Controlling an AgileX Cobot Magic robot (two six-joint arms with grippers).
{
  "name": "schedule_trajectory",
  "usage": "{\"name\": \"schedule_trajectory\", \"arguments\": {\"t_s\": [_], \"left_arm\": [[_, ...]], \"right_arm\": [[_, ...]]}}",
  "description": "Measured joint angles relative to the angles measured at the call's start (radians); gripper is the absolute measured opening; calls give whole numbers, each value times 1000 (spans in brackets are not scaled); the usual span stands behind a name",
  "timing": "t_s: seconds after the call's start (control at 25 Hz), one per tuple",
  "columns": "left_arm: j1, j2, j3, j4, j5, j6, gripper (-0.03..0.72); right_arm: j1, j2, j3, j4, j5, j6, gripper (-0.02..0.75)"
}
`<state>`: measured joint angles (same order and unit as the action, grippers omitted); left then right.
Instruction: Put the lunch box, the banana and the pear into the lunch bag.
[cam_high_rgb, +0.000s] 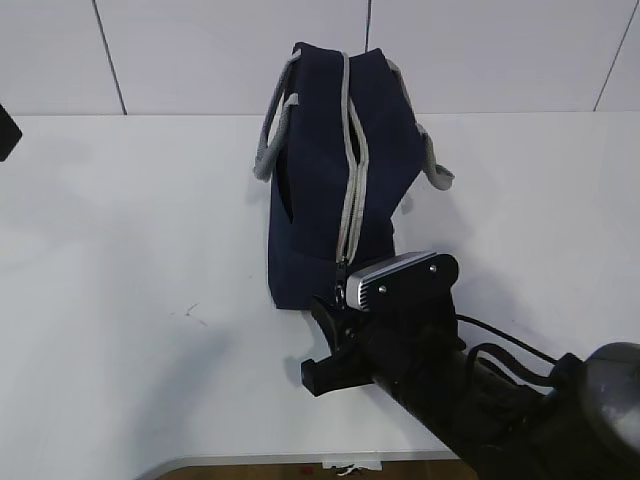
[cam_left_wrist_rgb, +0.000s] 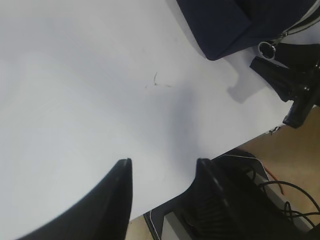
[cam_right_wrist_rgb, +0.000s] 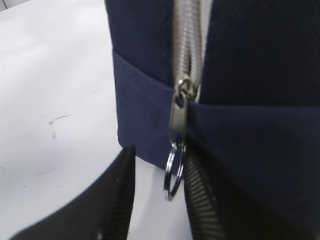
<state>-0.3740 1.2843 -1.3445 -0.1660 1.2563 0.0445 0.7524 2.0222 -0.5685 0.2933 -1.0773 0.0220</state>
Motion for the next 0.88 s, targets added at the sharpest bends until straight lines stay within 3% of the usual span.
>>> {"name": "schedule_trajectory", "arguments": {"t_s": [0.48,0.88], "left_arm": [[0,0,0,0,0,0,318],[0,0,0,0,0,0,318]], "right_arm": [[0,0,0,2,0,3,191],[0,0,0,19,1,3,26]]}}
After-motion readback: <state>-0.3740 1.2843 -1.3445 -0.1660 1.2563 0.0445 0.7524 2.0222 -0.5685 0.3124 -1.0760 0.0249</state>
